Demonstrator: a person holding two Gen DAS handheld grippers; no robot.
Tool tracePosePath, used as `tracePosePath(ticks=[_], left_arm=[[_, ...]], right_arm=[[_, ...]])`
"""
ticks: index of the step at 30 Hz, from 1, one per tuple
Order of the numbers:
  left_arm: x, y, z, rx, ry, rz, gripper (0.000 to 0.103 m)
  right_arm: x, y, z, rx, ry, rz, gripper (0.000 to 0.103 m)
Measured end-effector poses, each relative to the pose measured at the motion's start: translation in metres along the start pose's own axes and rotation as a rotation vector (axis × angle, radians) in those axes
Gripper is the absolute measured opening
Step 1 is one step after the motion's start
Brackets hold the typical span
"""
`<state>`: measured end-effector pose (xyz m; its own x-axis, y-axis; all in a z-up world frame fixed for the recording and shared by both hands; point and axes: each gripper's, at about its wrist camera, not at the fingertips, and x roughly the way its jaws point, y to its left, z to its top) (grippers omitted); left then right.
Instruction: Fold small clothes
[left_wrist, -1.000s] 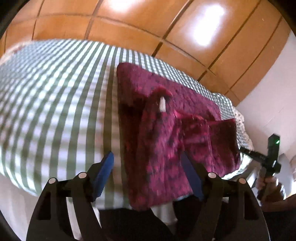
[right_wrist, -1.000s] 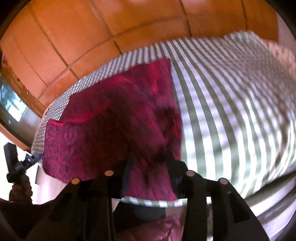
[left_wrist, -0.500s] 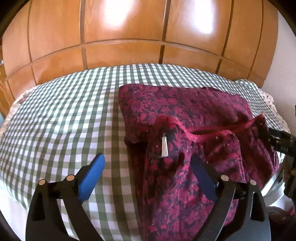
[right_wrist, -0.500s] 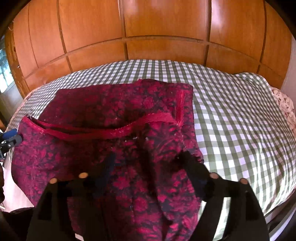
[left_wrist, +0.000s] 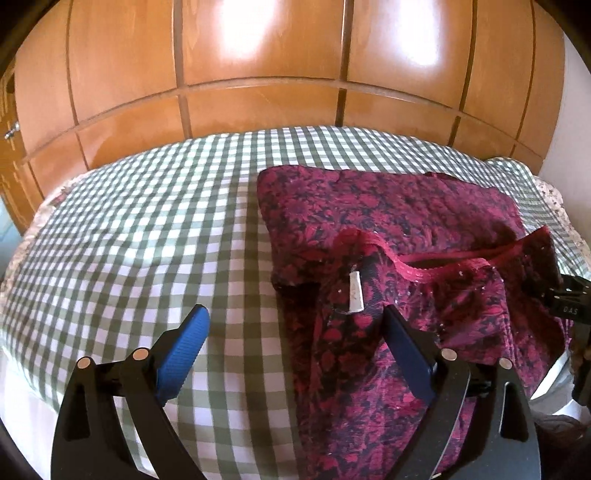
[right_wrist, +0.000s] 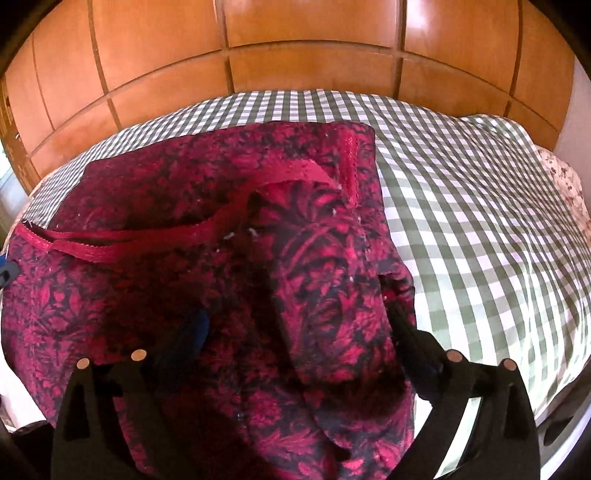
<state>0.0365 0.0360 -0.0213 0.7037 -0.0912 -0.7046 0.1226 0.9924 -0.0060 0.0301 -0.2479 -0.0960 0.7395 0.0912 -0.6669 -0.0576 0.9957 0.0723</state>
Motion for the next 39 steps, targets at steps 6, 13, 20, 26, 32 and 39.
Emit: tracePosePath(ticks=[6, 13, 20, 26, 32, 39], left_arm=[[-0.004, 0.001, 0.001, 0.004, -0.013, 0.018, 0.092], [-0.003, 0.007, 0.001, -0.046, 0.016, -0.043, 0.092], [0.007, 0.016, 0.001, -0.171, 0.075, -0.176, 0.078], [0.014, 0.005, 0.001, -0.143, 0.103, -0.247, 0.045], [0.004, -0.004, 0.001, -0.091, 0.044, -0.281, 0.019], [-0.028, 0.006, -0.001, -0.087, -0.036, -0.319, 0.014]], right_arm=[[-0.017, 0.000, 0.005, -0.027, -0.045, -0.038, 0.097], [-0.054, 0.007, 0.015, -0.118, -0.166, -0.016, 0.084], [-0.042, 0.009, 0.017, -0.147, -0.129, 0.001, 0.067], [-0.028, 0.006, 0.013, -0.133, -0.094, -0.016, 0.048], [-0.033, 0.000, 0.011, -0.120, -0.066, -0.004, 0.020], [-0.066, 0.001, 0.018, -0.122, -0.091, 0.053, 0.015]])
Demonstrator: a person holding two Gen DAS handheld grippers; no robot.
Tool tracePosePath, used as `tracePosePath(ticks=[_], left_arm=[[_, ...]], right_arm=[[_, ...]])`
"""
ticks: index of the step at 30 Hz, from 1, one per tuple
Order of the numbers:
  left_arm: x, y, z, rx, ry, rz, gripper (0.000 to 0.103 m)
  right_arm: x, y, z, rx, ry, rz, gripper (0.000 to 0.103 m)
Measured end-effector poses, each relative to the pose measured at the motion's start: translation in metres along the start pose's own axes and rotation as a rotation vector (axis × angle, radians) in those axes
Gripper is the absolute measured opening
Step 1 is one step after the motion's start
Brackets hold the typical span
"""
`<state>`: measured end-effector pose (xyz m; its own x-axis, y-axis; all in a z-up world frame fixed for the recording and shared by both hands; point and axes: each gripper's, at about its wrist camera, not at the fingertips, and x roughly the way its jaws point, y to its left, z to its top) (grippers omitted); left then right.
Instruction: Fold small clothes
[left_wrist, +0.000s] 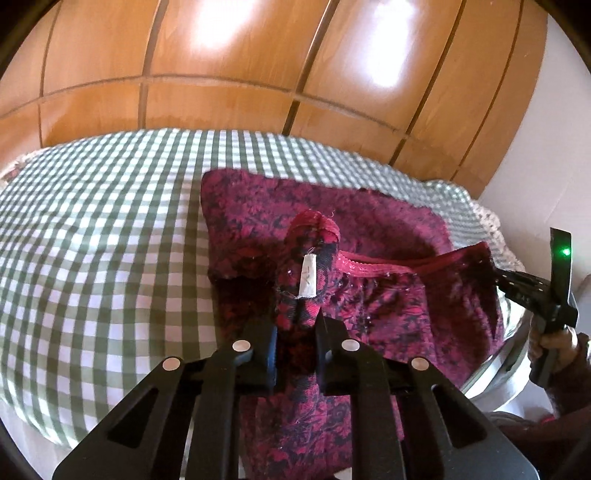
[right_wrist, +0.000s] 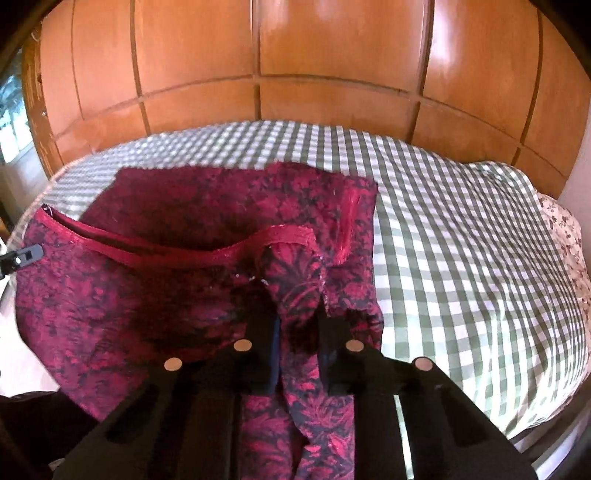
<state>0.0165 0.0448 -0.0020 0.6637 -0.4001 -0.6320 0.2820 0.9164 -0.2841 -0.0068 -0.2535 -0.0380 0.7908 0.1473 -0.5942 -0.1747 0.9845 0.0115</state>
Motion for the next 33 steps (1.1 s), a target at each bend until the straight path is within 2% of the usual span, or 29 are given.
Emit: tracePosePath(ticks=[4, 8, 13, 18, 26, 31, 33], left_arm=[[-0.015, 0.002, 0.011, -0.014, -0.043, -0.027, 0.014], [-0.011, 0.009, 0.034, -0.048, -0.081, -0.031, 0.013], [0.016, 0.014, 0.073, -0.048, -0.111, 0.009, 0.013], [0.051, 0.020, 0.107, -0.049, -0.107, 0.067, 0.013], [0.124, 0.044, 0.145, -0.073, -0.044, 0.178, 0.013], [0.174, 0.062, 0.139, -0.102, 0.071, 0.235, 0.013], [0.183, 0.068, 0.135, -0.119, 0.102, 0.227, 0.014]], right_arm=[[-0.021, -0.005, 0.017, 0.024, -0.047, 0.046, 0.015], [-0.020, -0.013, 0.043, 0.074, -0.086, 0.068, 0.015], [0.013, -0.020, 0.080, 0.108, -0.092, 0.047, 0.015], [0.056, -0.029, 0.111, 0.133, -0.085, -0.007, 0.015], [0.125, -0.046, 0.139, 0.185, -0.034, -0.085, 0.015], [0.172, -0.053, 0.135, 0.185, 0.064, -0.141, 0.015], [0.179, -0.054, 0.131, 0.186, 0.079, -0.145, 0.015]])
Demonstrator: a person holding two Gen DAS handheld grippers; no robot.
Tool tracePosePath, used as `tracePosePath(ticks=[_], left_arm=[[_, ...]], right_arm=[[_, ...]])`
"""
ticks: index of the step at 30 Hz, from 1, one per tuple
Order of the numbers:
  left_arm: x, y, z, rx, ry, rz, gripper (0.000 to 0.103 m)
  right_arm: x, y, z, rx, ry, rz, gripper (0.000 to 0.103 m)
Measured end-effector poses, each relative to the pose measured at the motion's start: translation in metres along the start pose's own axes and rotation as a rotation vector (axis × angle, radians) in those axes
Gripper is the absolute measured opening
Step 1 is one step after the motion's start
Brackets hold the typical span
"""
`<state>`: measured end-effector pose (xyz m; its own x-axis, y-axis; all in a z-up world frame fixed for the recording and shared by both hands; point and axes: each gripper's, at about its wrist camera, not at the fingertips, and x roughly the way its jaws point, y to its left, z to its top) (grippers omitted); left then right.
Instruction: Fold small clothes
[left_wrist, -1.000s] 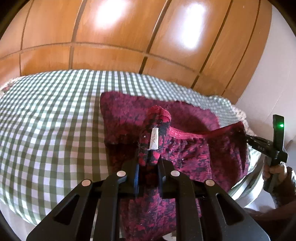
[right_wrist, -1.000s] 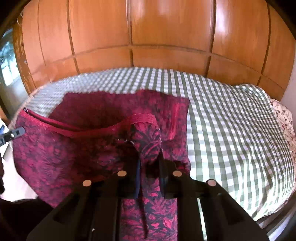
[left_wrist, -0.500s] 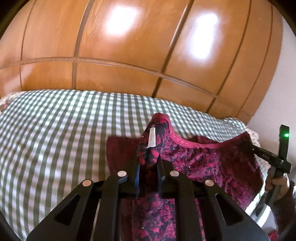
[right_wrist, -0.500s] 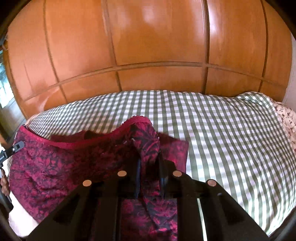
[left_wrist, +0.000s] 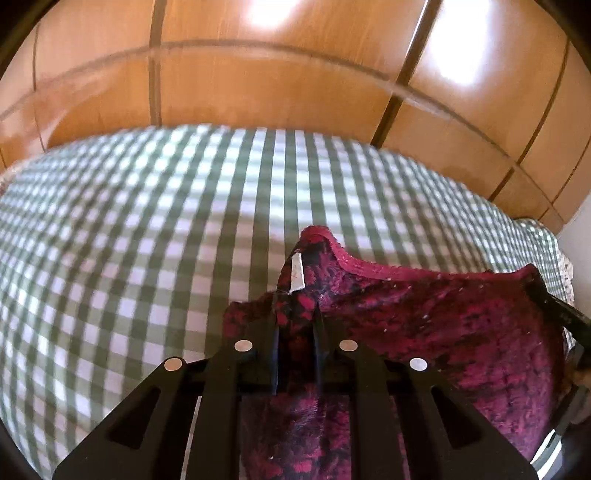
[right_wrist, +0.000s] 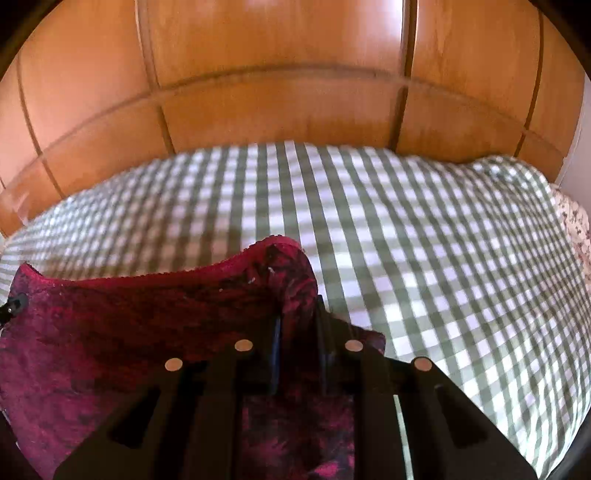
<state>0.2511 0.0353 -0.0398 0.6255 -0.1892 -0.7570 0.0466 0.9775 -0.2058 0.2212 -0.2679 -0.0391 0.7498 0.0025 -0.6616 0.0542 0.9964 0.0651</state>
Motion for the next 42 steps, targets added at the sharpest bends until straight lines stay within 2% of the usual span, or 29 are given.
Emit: tracePosePath(ticks=[3, 5, 7, 8, 9, 13, 18, 21, 22, 23, 24, 25, 26, 28, 30, 35, 39, 42], left_arm=[[-0.003, 0.006, 0.001, -0.020, 0.006, -0.031, 0.019], [-0.013, 0.006, -0.002, -0.009, -0.007, -0.032, 0.028], [-0.027, 0.004, -0.011, 0.000, -0.022, -0.029, 0.050], [-0.035, 0.005, -0.017, -0.004, -0.028, -0.044, 0.053], [-0.041, 0.004, -0.023, -0.008, -0.032, -0.061, 0.054], [-0.067, 0.011, -0.063, -0.036, -0.034, -0.118, 0.060], [-0.098, 0.035, -0.121, -0.112, -0.035, -0.230, 0.060], [-0.102, 0.032, -0.144, -0.111, -0.015, -0.262, 0.060], [-0.100, 0.030, -0.150, -0.114, 0.000, -0.278, 0.060], [-0.097, 0.029, -0.156, -0.121, 0.015, -0.289, 0.060], [-0.094, 0.028, -0.160, -0.131, 0.024, -0.297, 0.052], [-0.091, 0.026, -0.162, -0.143, 0.031, -0.319, 0.038], [-0.090, 0.024, -0.162, -0.151, 0.032, -0.332, 0.034], [-0.094, 0.021, -0.161, -0.150, 0.024, -0.338, 0.020], [-0.099, 0.021, -0.159, -0.137, 0.014, -0.345, 0.017], [-0.118, 0.021, -0.169, -0.104, 0.017, -0.375, 0.015], [-0.138, 0.027, -0.196, -0.113, 0.041, -0.394, 0.016], [-0.146, 0.027, -0.214, -0.106, 0.066, -0.365, 0.017]], right_arm=[[-0.002, -0.001, 0.000, 0.003, 0.008, 0.011, 0.019], [-0.007, -0.004, 0.002, 0.014, 0.004, 0.034, 0.022], [-0.020, -0.010, -0.001, 0.027, -0.005, 0.055, 0.034], [-0.026, -0.012, -0.003, 0.033, -0.008, 0.067, 0.043], [-0.035, -0.016, -0.008, 0.039, -0.017, 0.089, 0.046], [-0.065, -0.037, -0.042, 0.063, -0.012, 0.141, 0.048], [-0.097, -0.065, -0.106, 0.114, 0.033, 0.223, 0.051], [-0.105, -0.072, -0.140, 0.121, 0.059, 0.242, 0.050], [-0.104, -0.071, -0.146, 0.124, 0.071, 0.245, 0.049], [-0.103, -0.071, -0.150, 0.127, 0.077, 0.245, 0.040], [-0.101, -0.071, -0.153, 0.135, 0.083, 0.250, 0.028], [-0.101, -0.069, -0.154, 0.140, 0.086, 0.256, 0.023], [-0.102, -0.067, -0.154, 0.142, 0.086, 0.259, 0.017], [-0.109, -0.066, -0.150, 0.138, 0.073, 0.269, 0.014], [-0.122, -0.070, -0.146, 0.147, 0.057, 0.305, 0.013], [-0.150, -0.079, -0.153, 0.155, 0.058, 0.359, 0.013], [-0.165, -0.085, -0.177, 0.145, 0.115, 0.370, 0.013], [-0.169, -0.086, -0.196, 0.132, 0.158, 0.366, 0.013]])
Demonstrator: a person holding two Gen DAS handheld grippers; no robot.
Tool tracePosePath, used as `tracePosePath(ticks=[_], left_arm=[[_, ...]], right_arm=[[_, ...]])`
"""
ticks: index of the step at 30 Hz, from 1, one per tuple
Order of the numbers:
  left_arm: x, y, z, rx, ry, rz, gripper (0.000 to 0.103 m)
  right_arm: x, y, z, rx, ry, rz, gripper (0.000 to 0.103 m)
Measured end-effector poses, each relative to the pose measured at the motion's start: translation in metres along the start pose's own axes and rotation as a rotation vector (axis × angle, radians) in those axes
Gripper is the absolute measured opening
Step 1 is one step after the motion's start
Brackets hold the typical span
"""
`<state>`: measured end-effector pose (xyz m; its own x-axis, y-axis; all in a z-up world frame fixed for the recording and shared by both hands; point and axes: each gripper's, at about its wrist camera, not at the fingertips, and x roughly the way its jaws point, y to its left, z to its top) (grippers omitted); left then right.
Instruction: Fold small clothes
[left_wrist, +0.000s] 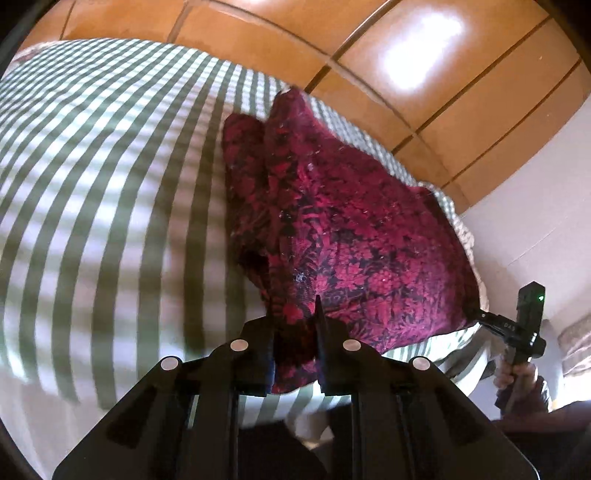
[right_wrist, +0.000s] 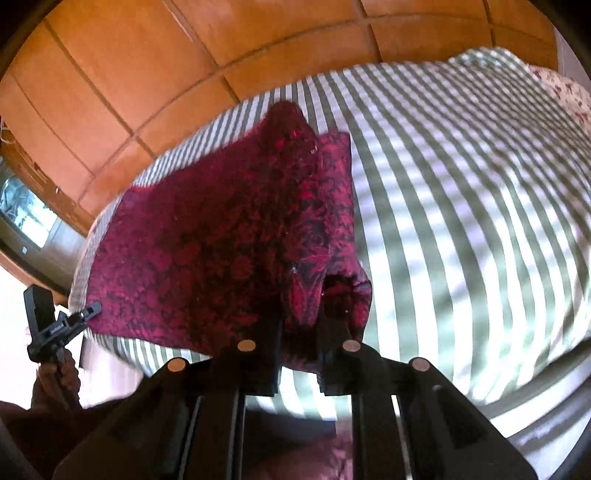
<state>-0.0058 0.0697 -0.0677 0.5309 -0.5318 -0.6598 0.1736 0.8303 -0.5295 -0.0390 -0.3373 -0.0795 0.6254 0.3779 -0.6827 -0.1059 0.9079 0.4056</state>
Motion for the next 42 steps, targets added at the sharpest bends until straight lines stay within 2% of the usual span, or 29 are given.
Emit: tracePosePath(ticks=[2, 3, 4, 6, 8, 9, 11, 15, 18, 19, 20, 21, 22, 24, 26, 28, 30, 32, 35, 36, 37, 39, 40, 41, 42], left_arm=[[-0.006, -0.001, -0.002, 0.005, -0.009, 0.026, 0.028], [-0.008, -0.001, 0.002, 0.001, -0.021, 0.036, 0.043], [-0.011, 0.000, 0.008, -0.004, -0.047, 0.038, 0.051], [-0.013, 0.001, 0.023, -0.007, -0.085, 0.045, 0.051], [-0.009, -0.001, 0.043, -0.002, -0.109, 0.073, 0.051], [-0.005, -0.002, 0.053, 0.005, -0.115, 0.087, 0.051], [0.002, -0.003, 0.071, 0.002, -0.124, 0.118, 0.051], [0.028, -0.007, 0.116, -0.036, -0.113, 0.128, 0.051], [0.044, -0.007, 0.136, -0.062, -0.093, 0.157, 0.051], [0.053, -0.006, 0.144, -0.081, -0.081, 0.162, 0.051], [0.059, -0.004, 0.147, -0.090, -0.068, 0.174, 0.051], [0.067, -0.003, 0.151, -0.087, -0.051, 0.190, 0.038], [0.077, -0.003, 0.155, -0.068, -0.038, 0.220, 0.017], [0.088, -0.005, 0.158, -0.034, -0.045, 0.269, 0.014], [0.091, -0.006, 0.161, -0.018, -0.073, 0.291, 0.013], [0.093, -0.001, 0.164, -0.035, -0.084, 0.303, 0.013], [0.101, 0.004, 0.164, -0.036, -0.075, 0.333, 0.013], [0.110, 0.013, 0.163, -0.052, -0.057, 0.333, 0.016], [0.109, 0.014, 0.163, -0.062, -0.064, 0.315, 0.020], [0.106, 0.009, 0.162, -0.045, -0.074, 0.331, 0.026], [0.101, -0.001, 0.160, -0.012, -0.094, 0.373, 0.038], [0.090, -0.016, 0.154, 0.032, -0.152, 0.447, 0.058], [0.082, -0.024, 0.150, 0.055, -0.194, 0.444, 0.060], [0.076, -0.031, 0.145, 0.077, -0.217, 0.445, 0.060], [0.071, -0.038, 0.141, 0.099, -0.234, 0.457, 0.060]], right_arm=[[-0.001, 0.000, 0.000, -0.002, -0.002, -0.003, 0.015], [-0.001, 0.000, 0.005, 0.001, -0.014, -0.008, 0.021], [-0.002, 0.001, 0.009, 0.005, -0.030, -0.018, 0.025], [-0.002, 0.002, 0.028, 0.013, -0.081, -0.036, 0.040], [0.001, 0.002, 0.043, 0.007, -0.114, -0.057, 0.045], [0.005, 0.003, 0.055, 0.003, -0.133, -0.078, 0.052], [0.015, 0.001, 0.074, -0.001, -0.152, -0.104, 0.059], [0.044, -0.003, 0.106, 0.015, -0.127, -0.142, 0.060], [0.068, -0.008, 0.122, 0.021, -0.092, -0.160, 0.060], [0.074, -0.008, 0.125, 0.021, -0.083, -0.153, 0.057], [0.077, -0.009, 0.127, 0.018, -0.076, -0.143, 0.040], [0.082, -0.008, 0.130, 0.012, -0.066, -0.151, 0.034], [0.083, -0.007, 0.131, -0.002, -0.069, -0.166, 0.029], [0.080, -0.002, 0.135, -0.035, -0.082, -0.176, 0.020], [0.075, 0.002, 0.141, -0.056, -0.113, -0.181, 0.017], [0.070, 0.004, 0.148, -0.048, -0.151, -0.178, 0.017], [0.082, 0.003, 0.151, -0.040, -0.131, -0.200, 0.017], [0.104, 0.000, 0.146, -0.058, -0.086, -0.263, 0.017], [0.118, -0.008, 0.135, -0.039, -0.087, -0.275, 0.019], [0.117, -0.008, 0.134, -0.036, -0.097, -0.281, 0.019], [0.117, -0.007, 0.134, -0.037, -0.100, -0.285, 0.020], [0.116, -0.006, 0.134, -0.042, -0.106, -0.294, 0.022], [0.114, -0.006, 0.134, -0.042, -0.107, -0.297, 0.025], [0.112, -0.005, 0.135, -0.041, -0.113, -0.307, 0.032], [0.108, -0.003, 0.135, -0.041, -0.120, -0.322, 0.046]])
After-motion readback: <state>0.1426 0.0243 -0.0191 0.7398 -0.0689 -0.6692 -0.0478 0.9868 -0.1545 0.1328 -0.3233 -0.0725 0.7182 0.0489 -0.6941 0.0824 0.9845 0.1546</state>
